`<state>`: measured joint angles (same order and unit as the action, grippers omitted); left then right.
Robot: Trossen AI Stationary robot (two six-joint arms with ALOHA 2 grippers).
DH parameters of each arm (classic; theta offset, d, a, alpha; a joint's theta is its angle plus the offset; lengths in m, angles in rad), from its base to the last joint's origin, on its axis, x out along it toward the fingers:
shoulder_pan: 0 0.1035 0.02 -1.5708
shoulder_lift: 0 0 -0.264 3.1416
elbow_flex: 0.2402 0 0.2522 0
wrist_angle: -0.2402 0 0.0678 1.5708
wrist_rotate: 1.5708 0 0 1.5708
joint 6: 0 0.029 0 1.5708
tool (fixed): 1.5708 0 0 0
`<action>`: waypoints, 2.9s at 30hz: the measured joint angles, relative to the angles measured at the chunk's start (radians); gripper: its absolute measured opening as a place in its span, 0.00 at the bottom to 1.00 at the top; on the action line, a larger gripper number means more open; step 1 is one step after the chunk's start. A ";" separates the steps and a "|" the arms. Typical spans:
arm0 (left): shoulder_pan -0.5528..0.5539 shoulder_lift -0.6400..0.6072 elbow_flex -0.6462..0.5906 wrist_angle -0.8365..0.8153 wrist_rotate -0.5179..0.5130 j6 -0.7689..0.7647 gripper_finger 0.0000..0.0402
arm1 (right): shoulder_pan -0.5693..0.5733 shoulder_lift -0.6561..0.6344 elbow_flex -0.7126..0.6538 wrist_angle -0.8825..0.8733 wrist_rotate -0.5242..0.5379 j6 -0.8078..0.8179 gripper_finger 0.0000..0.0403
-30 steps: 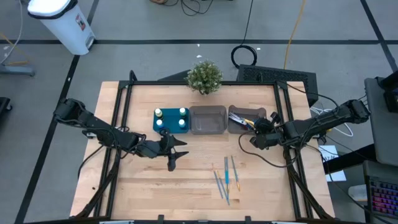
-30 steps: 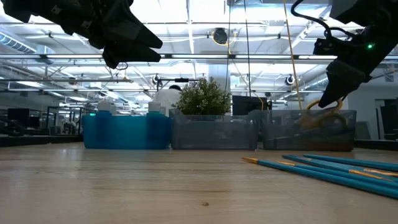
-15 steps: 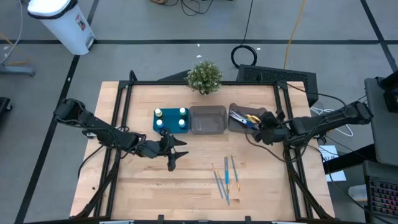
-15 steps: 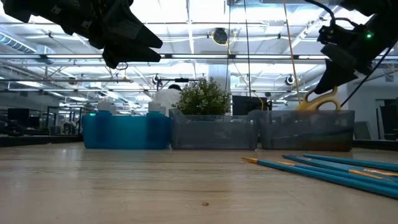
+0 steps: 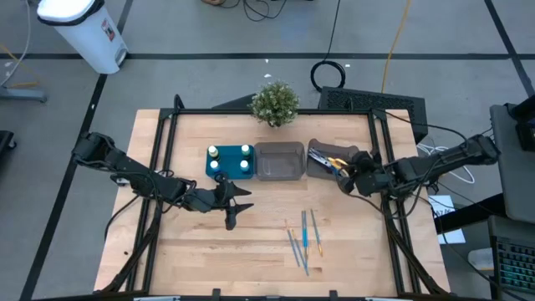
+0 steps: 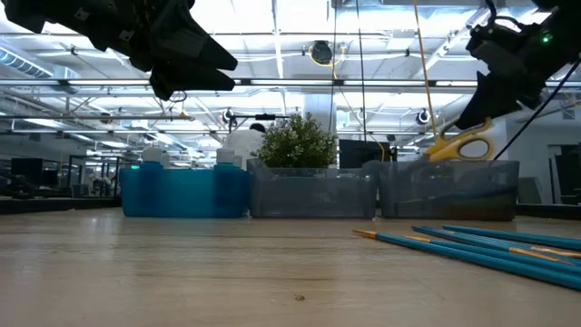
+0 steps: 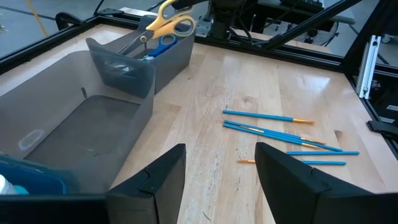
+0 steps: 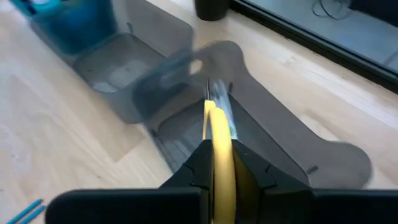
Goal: Pick & Place Paint Supplies
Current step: Put the yellow scissor into the right black bin
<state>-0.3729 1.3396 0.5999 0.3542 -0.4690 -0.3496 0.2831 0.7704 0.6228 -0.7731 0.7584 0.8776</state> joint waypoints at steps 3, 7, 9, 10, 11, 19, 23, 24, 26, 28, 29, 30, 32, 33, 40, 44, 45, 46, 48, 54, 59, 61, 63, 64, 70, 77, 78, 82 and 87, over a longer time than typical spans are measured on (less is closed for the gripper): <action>0.000 0.000 0.000 0.001 0.000 0.000 0.51 | 0.007 0.017 0.000 0.062 0.000 -0.047 0.04; 0.000 0.000 0.000 0.001 0.000 0.000 0.50 | 0.005 0.047 0.000 0.117 0.001 -0.094 0.05; 0.000 0.000 0.000 0.001 0.000 0.000 0.49 | -0.004 0.062 0.000 0.120 0.001 -0.096 0.06; 0.000 0.000 0.000 0.001 0.000 0.000 0.48 | -0.010 0.068 0.000 0.121 0.002 -0.097 0.06; 0.000 0.000 0.000 0.000 0.000 0.000 0.48 | -0.015 0.072 0.000 0.119 0.002 -0.097 0.07; 0.000 0.000 0.000 -0.005 0.000 0.000 0.48 | -0.028 0.083 0.001 0.108 -0.004 -0.097 0.06; 0.000 0.000 0.000 -0.005 0.000 -0.002 0.48 | -0.028 0.084 0.001 0.069 -0.029 -0.095 0.10; 0.000 0.000 0.000 -0.005 0.000 -0.003 0.48 | -0.028 0.084 0.001 0.059 -0.029 -0.097 0.10; 0.000 0.000 0.000 -0.005 0.000 -0.003 0.48 | -0.028 0.083 0.001 0.042 -0.035 -0.091 0.09; 0.000 0.000 0.000 -0.006 0.000 -0.003 0.48 | -0.029 0.083 0.000 0.038 -0.049 -0.079 0.07; 0.000 0.000 0.000 -0.006 0.000 -0.003 0.48 | -0.028 0.083 -0.005 0.045 -0.049 -0.079 0.06; 0.000 0.000 0.000 -0.006 0.000 -0.004 0.48 | -0.028 0.082 -0.012 0.053 -0.048 -0.082 0.05; 0.000 0.000 0.000 -0.006 0.000 -0.004 0.48 | -0.028 0.079 -0.022 0.057 -0.046 -0.085 0.05; 0.000 0.000 0.000 -0.006 0.000 -0.004 0.48 | -0.028 0.079 -0.027 0.058 -0.043 -0.085 0.06; 0.000 0.000 0.000 -0.006 0.000 -0.005 0.48 | -0.028 0.082 -0.044 0.048 -0.070 -0.080 0.19; 0.000 0.000 0.000 -0.006 0.000 -0.004 0.48 | -0.028 0.081 -0.045 0.061 -0.069 -0.080 0.20; 0.000 0.000 0.000 -0.006 0.000 -0.004 0.48 | -0.028 0.082 -0.045 0.062 -0.067 -0.080 0.20; 0.000 0.000 0.000 -0.006 0.000 -0.004 0.48 | -0.029 0.083 -0.045 0.062 -0.065 -0.080 0.19; 0.000 0.000 0.000 -0.007 0.000 -0.005 0.48 | -0.029 0.082 -0.045 0.065 -0.061 -0.081 0.18; 0.000 0.000 0.000 -0.008 0.000 -0.005 0.48 | -0.029 0.081 -0.044 0.077 0.036 -0.083 0.16; 0.000 0.000 0.000 -0.008 0.000 -0.006 0.48 | -0.029 0.081 -0.044 0.077 0.163 -0.079 0.18; 0.000 0.000 0.000 -0.008 0.000 -0.008 0.48 | -0.029 0.081 -0.043 0.078 0.181 -0.079 0.18; 0.000 0.000 0.000 -0.008 0.000 -0.008 0.48 | -0.029 0.081 -0.043 0.094 0.179 -0.079 0.19; 0.000 0.000 0.000 -0.008 0.000 -0.008 0.48 | -0.029 0.081 -0.043 0.107 0.176 -0.082 0.19; 0.000 0.000 0.000 -0.008 0.000 -0.008 0.48 | -0.028 0.081 -0.042 0.170 0.103 -0.154 0.22; 0.000 0.000 0.000 -0.008 0.000 -0.007 0.48 | -0.028 0.082 -0.042 0.251 -0.235 -0.163 0.24; 0.000 0.000 0.000 -0.008 0.000 -0.007 0.48 | -0.028 0.083 -0.042 0.257 -0.260 -0.159 0.24; 0.000 0.000 0.000 -0.008 0.000 -0.007 0.48 | -0.031 0.088 -0.051 0.266 -0.238 -0.151 0.21; 0.000 0.000 0.000 -0.009 0.000 -0.009 0.48 | -0.076 0.088 -0.087 0.250 -0.223 -0.127 0.16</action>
<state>-0.3726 1.3396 0.5999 0.3451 -0.4694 -0.3589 0.2070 0.8589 0.5358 -0.5233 0.5354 0.7505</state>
